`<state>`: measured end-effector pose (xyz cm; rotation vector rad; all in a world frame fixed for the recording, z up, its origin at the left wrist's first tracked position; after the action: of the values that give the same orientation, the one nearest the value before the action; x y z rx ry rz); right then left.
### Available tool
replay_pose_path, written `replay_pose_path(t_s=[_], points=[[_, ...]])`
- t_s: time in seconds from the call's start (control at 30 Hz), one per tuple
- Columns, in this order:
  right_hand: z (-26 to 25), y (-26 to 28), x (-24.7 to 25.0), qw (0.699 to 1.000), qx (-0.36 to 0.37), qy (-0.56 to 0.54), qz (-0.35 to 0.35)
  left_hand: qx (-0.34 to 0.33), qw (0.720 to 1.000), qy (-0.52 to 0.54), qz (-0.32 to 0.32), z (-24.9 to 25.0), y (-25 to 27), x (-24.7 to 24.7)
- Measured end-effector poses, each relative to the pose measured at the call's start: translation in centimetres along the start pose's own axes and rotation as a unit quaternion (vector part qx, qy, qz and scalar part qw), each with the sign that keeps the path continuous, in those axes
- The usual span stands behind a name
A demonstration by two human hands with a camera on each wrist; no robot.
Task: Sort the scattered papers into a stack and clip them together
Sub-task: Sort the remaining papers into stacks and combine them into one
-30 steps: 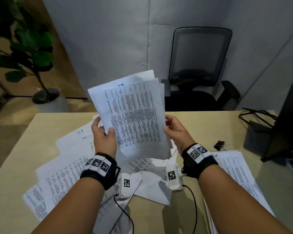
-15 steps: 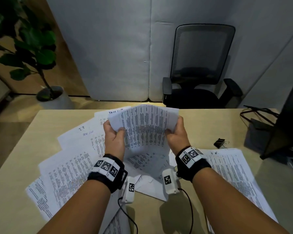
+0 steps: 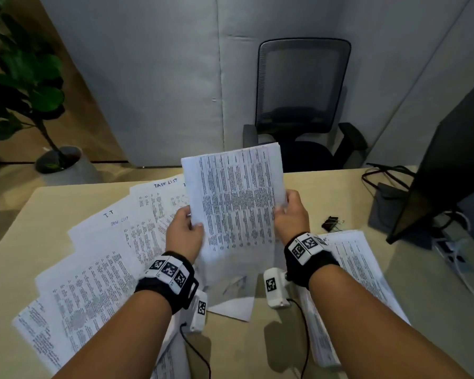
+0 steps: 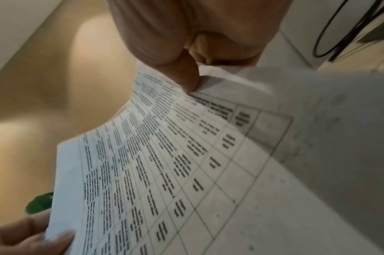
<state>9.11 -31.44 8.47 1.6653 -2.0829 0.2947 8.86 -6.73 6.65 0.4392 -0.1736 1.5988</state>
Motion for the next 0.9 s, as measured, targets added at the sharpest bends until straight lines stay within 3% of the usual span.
replay_pose_path(t_s=[0.13, 0.27, 0.37, 0.53, 0.6, 0.67, 0.73, 0.9], points=[[5.2, 1.4, 3.6, 0.995, -0.089, 0.045, 0.002, 0.050, 0.992, -0.028, -0.111, -0.9, 1.7, -5.7], [11.3, 3.7, 7.4, 0.983, -0.144, 0.110, 0.007, 0.099, 0.966, -0.060, -0.230, -2.3, 4.1, -12.0], [14.8, 5.3, 10.2, 0.975, -0.183, 0.122, 0.017, 0.111, 0.950, -0.072, -0.281, -2.5, 5.8, -15.7], [18.6, 6.0, 14.1, 0.969, -0.207, 0.133, 0.030, 0.138, 0.937, -0.057, -0.317, -2.4, 8.1, -20.2], [19.5, 6.0, 14.6, 0.976, -0.182, 0.123, -0.002, 0.134, 0.933, -0.081, -0.325, -2.7, 8.5, -21.5], [21.2, 5.5, 15.6, 0.980, -0.158, 0.122, 0.024, 0.122, 0.929, -0.112, -0.330, -3.1, 8.7, -22.4], [21.8, 5.5, 16.1, 0.971, -0.189, 0.140, 0.048, 0.116, 0.927, -0.134, -0.330, -3.6, 8.6, -23.0], [22.3, 5.5, 15.9, 0.947, -0.231, 0.222, 0.011, 0.126, 0.928, -0.156, -0.314, -4.5, 8.4, -23.8]])
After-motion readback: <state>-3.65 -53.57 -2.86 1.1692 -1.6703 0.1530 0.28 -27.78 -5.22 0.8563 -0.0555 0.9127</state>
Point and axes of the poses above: each hand's wrist, its own y-axis away from the middle knuckle, its own x-axis out of the back of the hand, z = x × y, the point moved 5 cm from there along -y, towards the middle knuckle, and after that the axes turned 8 degrees about -z, right-handed, at the moved point
